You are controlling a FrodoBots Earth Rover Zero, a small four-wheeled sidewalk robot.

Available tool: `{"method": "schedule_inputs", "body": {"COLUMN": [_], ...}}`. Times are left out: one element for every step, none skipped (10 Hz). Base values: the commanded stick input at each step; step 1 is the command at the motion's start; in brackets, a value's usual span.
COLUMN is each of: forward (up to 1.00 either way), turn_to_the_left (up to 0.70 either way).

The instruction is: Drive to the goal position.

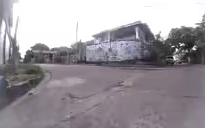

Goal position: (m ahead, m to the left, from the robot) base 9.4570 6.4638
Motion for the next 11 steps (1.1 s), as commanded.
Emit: {"method": "schedule_inputs", "body": {"forward": [1.0,1.0,1.0,1.0,1.0,1.0,1.0,1.0,1.0,1.0,1.0], "turn_to_the_left": [0.0,0.11,0.4,0.4,0.4,0.04,0.1,0.16,0.02,0.1,0.03]}}
